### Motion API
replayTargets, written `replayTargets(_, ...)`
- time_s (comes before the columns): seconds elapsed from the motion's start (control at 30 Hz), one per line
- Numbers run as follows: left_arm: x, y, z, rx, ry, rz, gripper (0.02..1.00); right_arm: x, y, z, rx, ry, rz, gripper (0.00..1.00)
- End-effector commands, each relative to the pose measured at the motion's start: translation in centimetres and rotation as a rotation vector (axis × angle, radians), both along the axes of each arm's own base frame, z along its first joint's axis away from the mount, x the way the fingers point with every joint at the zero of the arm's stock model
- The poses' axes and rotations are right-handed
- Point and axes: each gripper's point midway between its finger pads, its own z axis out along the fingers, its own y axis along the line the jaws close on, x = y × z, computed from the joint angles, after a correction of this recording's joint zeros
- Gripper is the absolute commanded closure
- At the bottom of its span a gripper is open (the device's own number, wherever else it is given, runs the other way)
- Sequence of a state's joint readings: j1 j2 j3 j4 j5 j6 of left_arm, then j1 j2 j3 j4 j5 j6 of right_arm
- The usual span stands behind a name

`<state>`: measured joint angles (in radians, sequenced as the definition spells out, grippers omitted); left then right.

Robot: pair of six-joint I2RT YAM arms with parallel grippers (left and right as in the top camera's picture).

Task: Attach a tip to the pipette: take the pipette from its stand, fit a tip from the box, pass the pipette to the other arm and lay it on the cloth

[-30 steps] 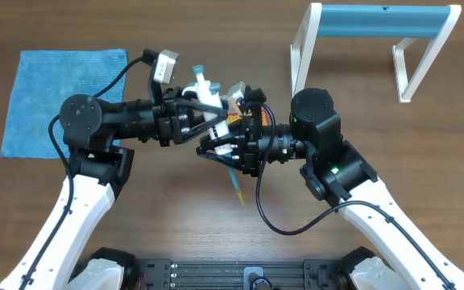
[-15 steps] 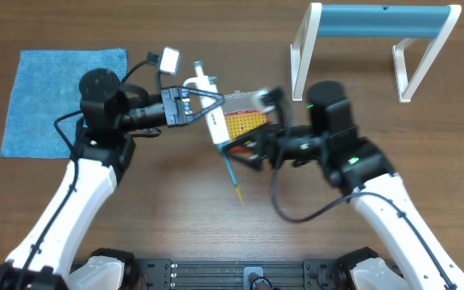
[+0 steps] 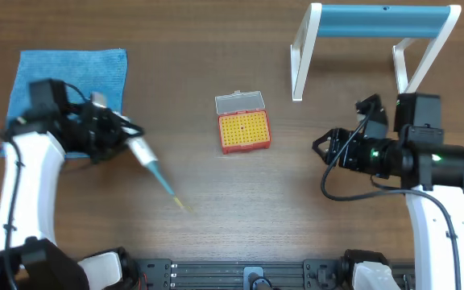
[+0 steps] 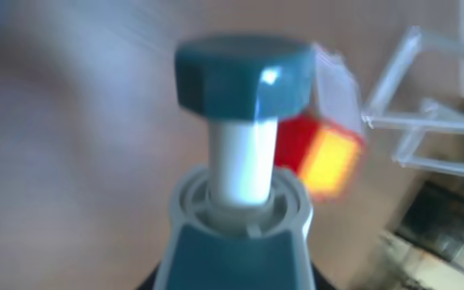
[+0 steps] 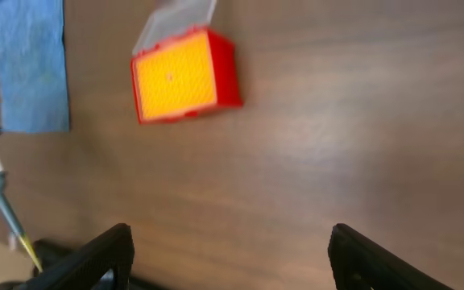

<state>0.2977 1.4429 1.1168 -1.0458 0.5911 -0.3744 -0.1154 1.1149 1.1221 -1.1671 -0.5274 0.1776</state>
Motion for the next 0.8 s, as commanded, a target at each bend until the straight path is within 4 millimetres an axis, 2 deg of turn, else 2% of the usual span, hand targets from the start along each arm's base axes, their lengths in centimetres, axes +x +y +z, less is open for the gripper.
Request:
replayTargets(0.03, 4.2, 12.1, 2.8, 0.402, 0.094, -0.052, 0.993, 0.2, -1.0, 0.3, -0.049, 0.001, -0.041, 0.209)
replayTargets(0.1, 6.5, 16.7, 3.3, 0.498, 0.17, -0.085, 0.993, -0.4, -0.9, 0.0, -0.037, 0.036, -0.06, 0.209)
replayTargets(0.17, 8.9, 21.1, 2.8, 0.633, 0.234, -0.119, 0.993, -0.8, -0.9, -0.1, -0.023, 0.072, -0.087, 0.209)
replayTargets(0.23, 11.8, 23.5, 1.5, 0.703, 0.219, -0.154, 0.993, -0.9, -0.9, -0.2, -0.013, 0.087, -0.107, 0.209)
replayTargets(0.27, 13.2, 23.8, 0.5, 0.69, 0.192, -0.151, 0.993, -0.9, -0.9, -0.2, -0.009, 0.091, -0.116, 0.207)
replayTargets(0.3, 15.0, 24.1, -1.5, 0.687, 0.17, -0.178, 0.993, -0.9, -0.9, -0.2, 0.004, 0.105, -0.141, 0.207)
replayTargets(0.4, 16.1, 24.3, -6.3, 0.742, 0.238, -0.299, 0.993, -0.9, -0.9, -0.2, 0.026, 0.129, -0.185, 0.205)
replayTargets(0.43, 16.2, 23.7, -7.4, 0.754, 0.256, -0.367, 0.993, -0.9, -0.9, -0.2, 0.028, 0.135, -0.2, 0.207)
replayTargets(0.53, 17.4, 22.1, -8.5, 0.761, 0.224, -0.477, 0.991, -0.9, -1.0, -0.2, 0.04, 0.151, -0.232, 0.207)
replayTargets(0.63, 18.2, 21.2, -8.6, 0.775, 0.198, -0.531, 0.991, -0.9, -1.0, -0.2, 0.046, 0.158, -0.243, 0.207)
replayTargets(0.8, 18.7, 21.7, -8.6, 0.793, 0.175, -0.536, 0.991, -0.9, -0.9, -0.2, 0.05, 0.162, -0.252, 0.207)
